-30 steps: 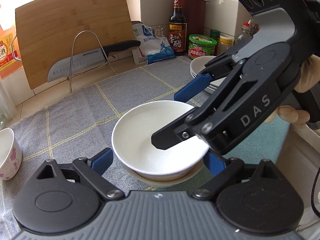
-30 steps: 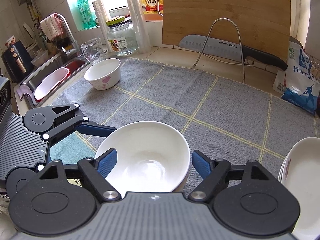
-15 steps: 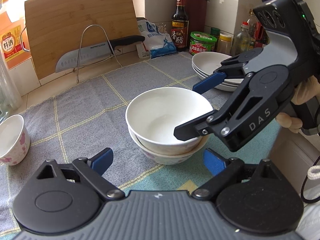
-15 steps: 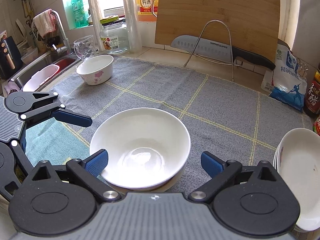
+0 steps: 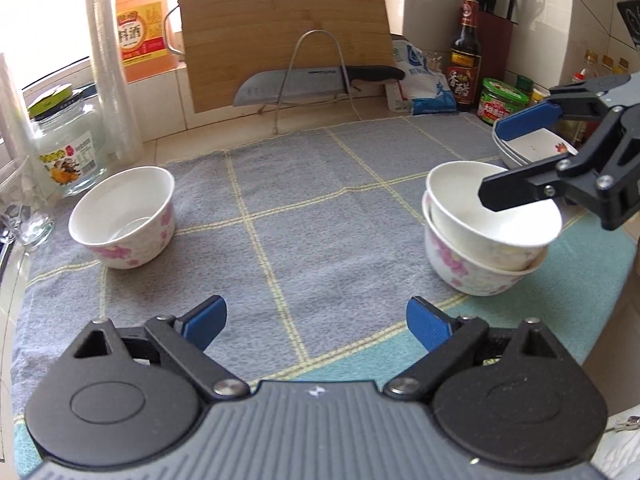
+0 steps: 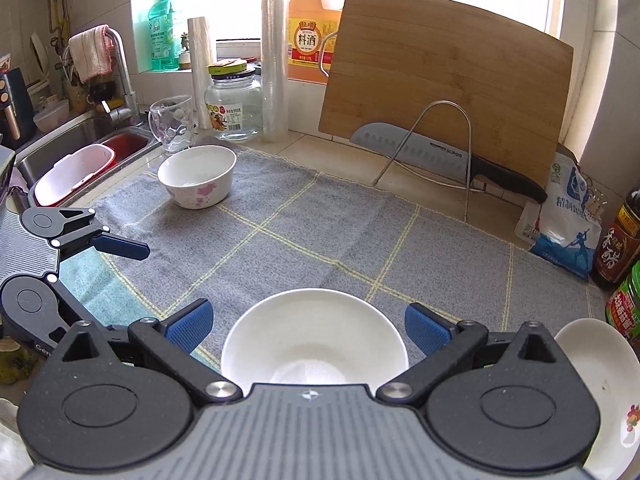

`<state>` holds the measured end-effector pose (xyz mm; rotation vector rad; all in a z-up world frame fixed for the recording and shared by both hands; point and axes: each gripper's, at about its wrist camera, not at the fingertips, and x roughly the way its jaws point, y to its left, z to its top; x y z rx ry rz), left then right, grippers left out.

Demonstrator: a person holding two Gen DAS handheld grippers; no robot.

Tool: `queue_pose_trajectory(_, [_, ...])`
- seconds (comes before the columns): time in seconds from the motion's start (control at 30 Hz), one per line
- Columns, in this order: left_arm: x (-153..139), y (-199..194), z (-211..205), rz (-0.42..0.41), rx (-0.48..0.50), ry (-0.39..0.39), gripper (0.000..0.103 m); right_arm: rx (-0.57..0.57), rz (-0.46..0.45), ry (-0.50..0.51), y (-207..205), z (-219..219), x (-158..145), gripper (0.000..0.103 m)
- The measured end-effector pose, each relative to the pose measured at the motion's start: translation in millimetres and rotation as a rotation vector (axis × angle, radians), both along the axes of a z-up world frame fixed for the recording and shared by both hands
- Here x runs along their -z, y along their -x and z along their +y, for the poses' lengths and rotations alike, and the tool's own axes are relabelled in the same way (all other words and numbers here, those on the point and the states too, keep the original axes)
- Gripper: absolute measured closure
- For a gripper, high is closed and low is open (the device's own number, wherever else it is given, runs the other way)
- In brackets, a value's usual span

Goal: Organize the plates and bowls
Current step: 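Withdraw the right gripper and move it to the pink-flower bowl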

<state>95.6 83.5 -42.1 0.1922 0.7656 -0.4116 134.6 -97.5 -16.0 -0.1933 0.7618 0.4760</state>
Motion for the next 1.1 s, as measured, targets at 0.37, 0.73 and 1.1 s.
queue_pose_trajectory(0.37, [9,-38,69,-0.078,-0.166,-0.065,0.006,-0.070,0.024,0.002,-38,74,6,0.000])
queue_pose_trajectory(0.73, [19,-75,94,-0.135,-0.178,-0.073,0.006,-0.179,0.041,-0.003,-89,130,14,0.000])
queue_pose_trajectory(1.1, [27,-100,98,-0.156,-0.148,-0.060,0.007,-0.244,0.108,-0.029,-150,157,32,0.000])
